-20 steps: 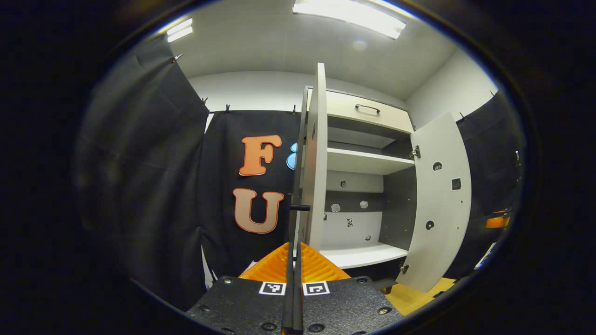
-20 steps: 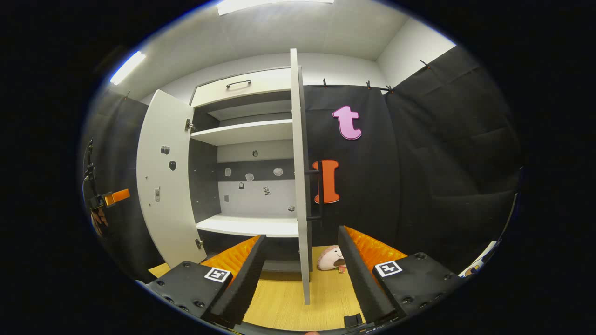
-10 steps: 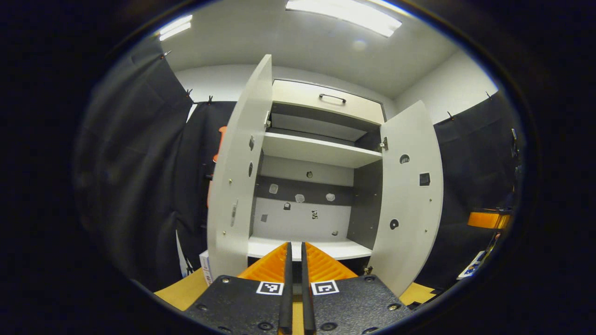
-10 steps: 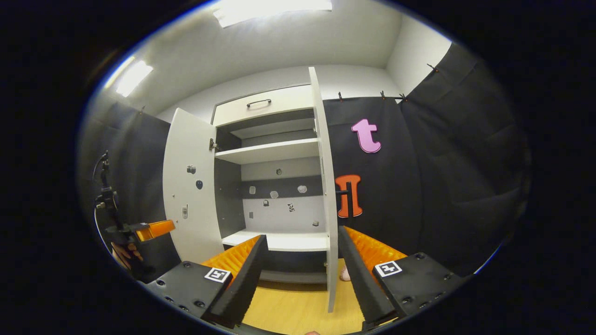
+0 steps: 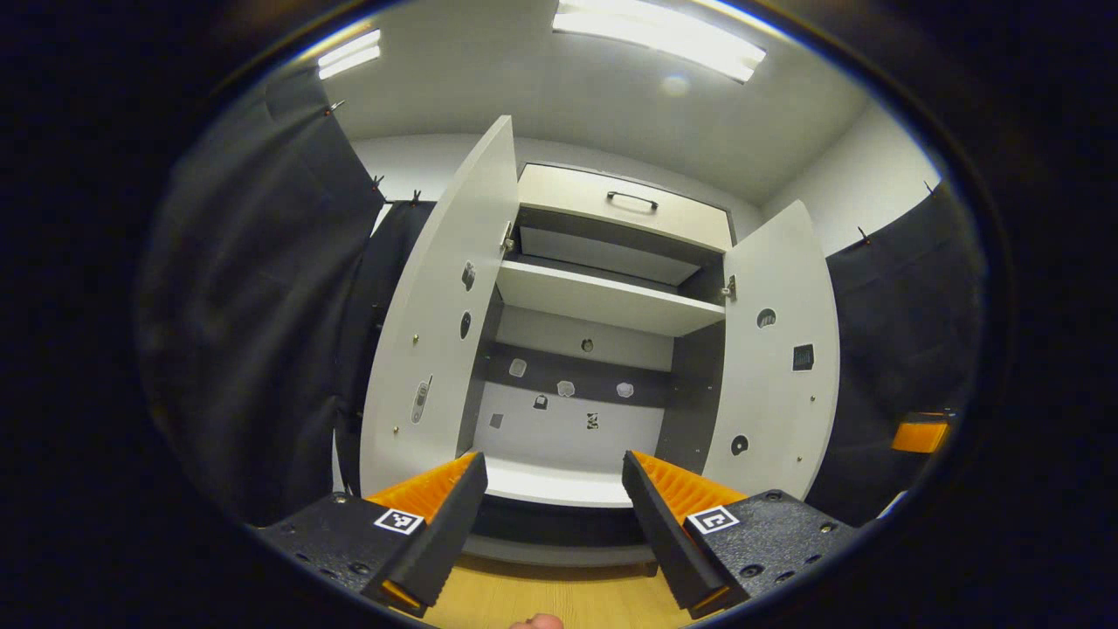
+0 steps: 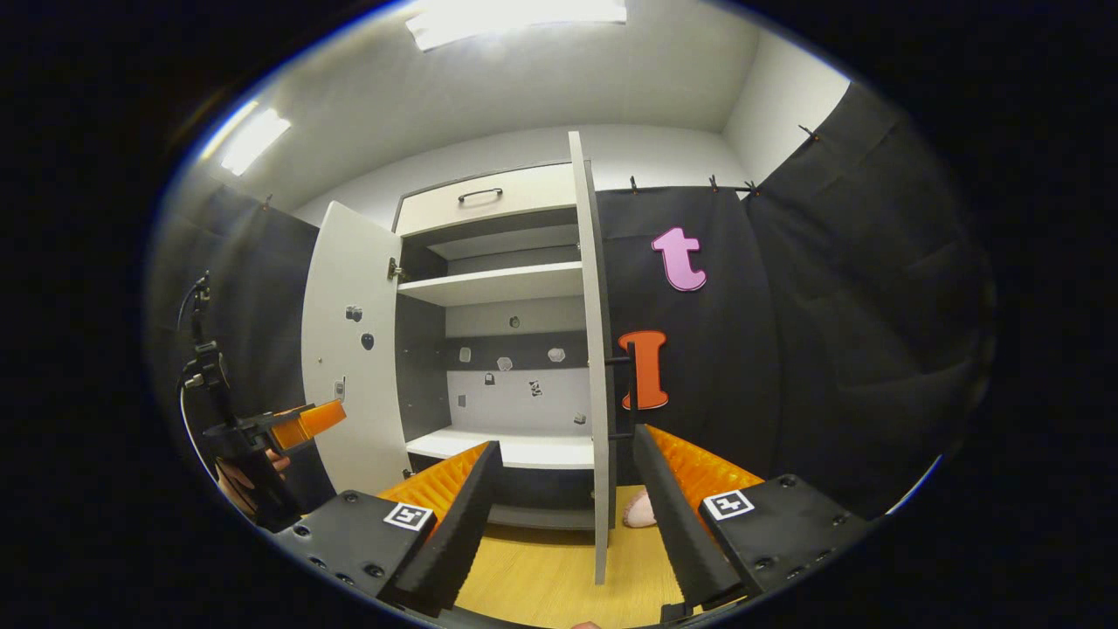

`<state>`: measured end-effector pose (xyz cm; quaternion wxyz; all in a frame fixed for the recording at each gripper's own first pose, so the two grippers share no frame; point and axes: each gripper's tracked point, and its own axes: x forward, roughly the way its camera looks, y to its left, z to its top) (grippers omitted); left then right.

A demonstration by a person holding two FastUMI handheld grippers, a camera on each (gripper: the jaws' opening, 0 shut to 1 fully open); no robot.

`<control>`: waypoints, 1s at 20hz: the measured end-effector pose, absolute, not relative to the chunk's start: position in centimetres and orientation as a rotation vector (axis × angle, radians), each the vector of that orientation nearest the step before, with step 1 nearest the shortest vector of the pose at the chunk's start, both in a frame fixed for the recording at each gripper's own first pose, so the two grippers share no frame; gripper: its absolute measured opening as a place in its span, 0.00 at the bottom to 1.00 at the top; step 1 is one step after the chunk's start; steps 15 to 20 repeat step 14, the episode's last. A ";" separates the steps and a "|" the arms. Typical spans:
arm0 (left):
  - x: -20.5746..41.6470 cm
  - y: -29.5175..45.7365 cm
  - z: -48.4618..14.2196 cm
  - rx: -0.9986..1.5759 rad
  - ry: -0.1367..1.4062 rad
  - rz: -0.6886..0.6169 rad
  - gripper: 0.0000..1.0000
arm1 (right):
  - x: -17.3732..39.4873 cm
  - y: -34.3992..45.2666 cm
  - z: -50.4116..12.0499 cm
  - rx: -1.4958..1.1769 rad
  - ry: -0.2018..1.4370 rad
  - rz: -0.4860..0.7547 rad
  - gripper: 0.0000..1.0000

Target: Open the right door of the double-door shoe cabinet with the right hand, and open the left door with the left hand.

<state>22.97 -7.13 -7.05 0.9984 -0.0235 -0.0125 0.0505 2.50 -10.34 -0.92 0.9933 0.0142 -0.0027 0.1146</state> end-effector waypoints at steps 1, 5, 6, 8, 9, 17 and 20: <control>23.1 -6.7 -6.9 -0.047 -0.035 0.120 0.94 | 2.7 -10.5 -1.1 0.025 0.001 0.228 0.97; 23.1 -6.6 -7.2 -0.030 -0.016 0.128 0.94 | 3.3 -10.4 -1.3 0.015 0.021 0.226 0.97; 23.0 -6.6 -7.3 -0.023 -0.009 0.127 0.94 | 3.5 -10.4 -1.4 0.012 0.022 0.221 0.97; 23.1 -6.6 -7.5 -0.009 0.005 0.126 0.92 | 3.7 -10.3 -1.6 0.010 0.026 0.214 0.89; 23.3 -6.8 -7.7 -0.006 0.011 0.121 0.94 | 3.9 -10.2 -1.8 0.011 0.031 0.213 0.89; 23.9 -8.4 -8.2 -0.010 0.035 0.061 0.97 | 4.3 -10.4 -2.4 0.033 0.038 0.198 0.97; 23.9 -8.4 -8.2 -0.010 0.035 0.061 0.97 | 4.3 -10.4 -2.4 0.033 0.038 0.198 0.97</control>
